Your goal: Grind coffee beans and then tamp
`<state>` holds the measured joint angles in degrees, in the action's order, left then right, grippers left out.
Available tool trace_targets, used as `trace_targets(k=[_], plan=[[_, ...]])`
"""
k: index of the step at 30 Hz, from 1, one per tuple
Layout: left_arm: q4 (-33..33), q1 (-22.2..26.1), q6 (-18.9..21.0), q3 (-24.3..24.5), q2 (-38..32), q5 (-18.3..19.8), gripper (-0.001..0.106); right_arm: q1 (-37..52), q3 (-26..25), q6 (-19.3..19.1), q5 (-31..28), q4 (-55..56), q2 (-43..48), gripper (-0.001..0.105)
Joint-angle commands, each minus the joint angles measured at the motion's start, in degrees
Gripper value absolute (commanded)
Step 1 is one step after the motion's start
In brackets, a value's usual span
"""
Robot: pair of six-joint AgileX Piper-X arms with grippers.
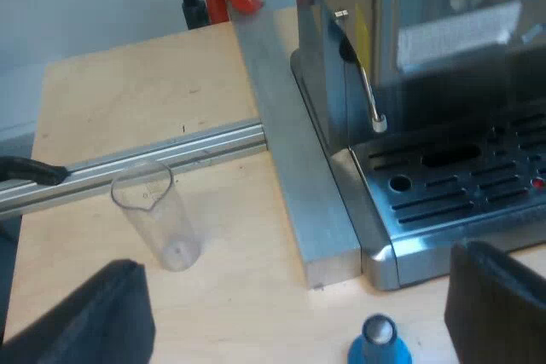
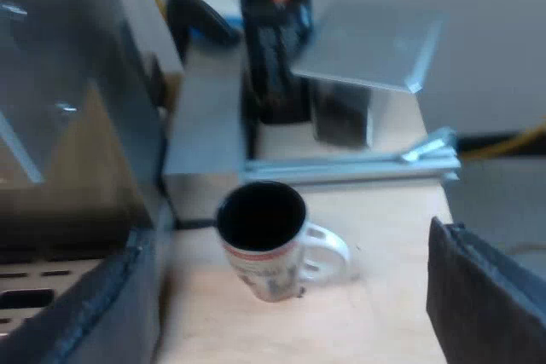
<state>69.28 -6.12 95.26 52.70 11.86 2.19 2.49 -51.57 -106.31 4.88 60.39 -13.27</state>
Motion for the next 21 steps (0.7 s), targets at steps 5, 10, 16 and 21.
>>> trace_targets(k=[5,10,16,21], plan=[[5.0,-0.1,0.9,-4.0,-16.1,-0.9,0.072,-1.0,0.0,-4.6,0.6,7.8,8.4,0.067],[13.6,0.2,0.9,-2.7,-20.3,-0.8,0.072,-1.0,0.5,-3.7,0.1,10.0,14.6,0.067],[16.1,0.2,0.9,-2.7,-20.8,-0.2,0.072,-1.4,2.0,1.5,-4.2,10.9,16.5,0.067],[12.8,0.2,1.3,-2.7,-20.7,-0.2,0.072,-1.4,4.5,1.6,-3.0,7.0,16.4,0.067]])
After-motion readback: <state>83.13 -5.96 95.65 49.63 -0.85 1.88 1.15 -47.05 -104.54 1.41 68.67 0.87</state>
